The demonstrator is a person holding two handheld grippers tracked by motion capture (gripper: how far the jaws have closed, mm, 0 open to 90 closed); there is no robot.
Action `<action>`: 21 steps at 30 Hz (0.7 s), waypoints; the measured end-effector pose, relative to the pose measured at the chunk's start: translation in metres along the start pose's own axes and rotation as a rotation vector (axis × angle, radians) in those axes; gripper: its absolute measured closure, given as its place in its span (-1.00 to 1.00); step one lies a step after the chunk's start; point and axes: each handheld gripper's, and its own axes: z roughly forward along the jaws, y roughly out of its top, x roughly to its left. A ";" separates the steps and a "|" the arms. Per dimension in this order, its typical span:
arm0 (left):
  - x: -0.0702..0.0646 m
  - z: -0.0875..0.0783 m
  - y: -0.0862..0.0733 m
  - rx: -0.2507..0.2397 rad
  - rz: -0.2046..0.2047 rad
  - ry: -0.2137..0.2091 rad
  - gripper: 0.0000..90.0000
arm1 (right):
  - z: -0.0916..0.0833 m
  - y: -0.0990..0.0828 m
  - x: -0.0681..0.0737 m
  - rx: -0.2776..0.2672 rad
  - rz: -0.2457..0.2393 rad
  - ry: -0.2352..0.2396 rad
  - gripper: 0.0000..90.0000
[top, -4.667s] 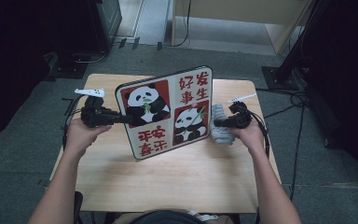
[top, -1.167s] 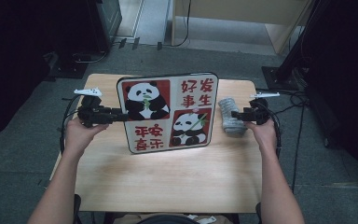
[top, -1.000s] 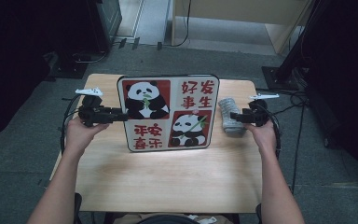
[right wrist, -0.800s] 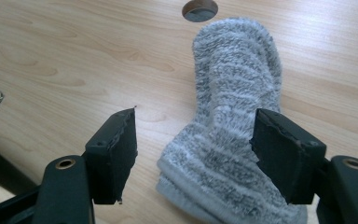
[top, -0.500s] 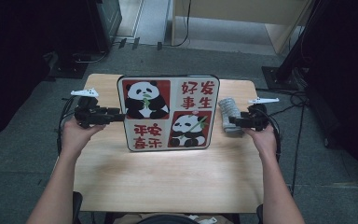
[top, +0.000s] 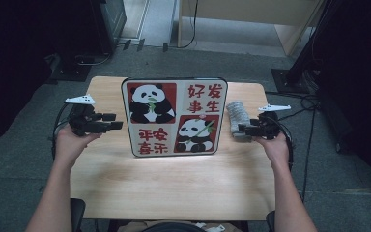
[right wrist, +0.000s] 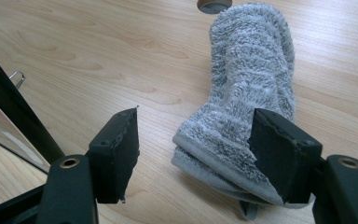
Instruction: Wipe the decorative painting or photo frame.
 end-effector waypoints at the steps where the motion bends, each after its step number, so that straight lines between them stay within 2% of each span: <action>1: 0.001 -0.001 -0.001 0.001 0.000 0.004 -0.12 | 0.000 0.000 0.000 0.001 0.000 0.000 -0.26; 6: 0.011 -0.003 -0.006 0.004 -0.017 0.026 -0.15 | 0.001 -0.001 0.001 -0.004 -0.009 -0.001 -0.26; 9: 0.017 -0.003 -0.008 0.005 -0.034 0.013 -0.18 | 0.002 -0.001 0.002 0.003 -0.011 0.001 -0.26; 14: 0.025 0.002 -0.012 0.038 -0.026 0.042 -0.18 | 0.007 0.000 0.003 -0.006 -0.034 0.019 -0.25; 21: 0.032 0.002 -0.014 0.030 -0.026 0.077 -0.18 | 0.010 0.000 0.000 0.004 -0.020 0.017 -0.25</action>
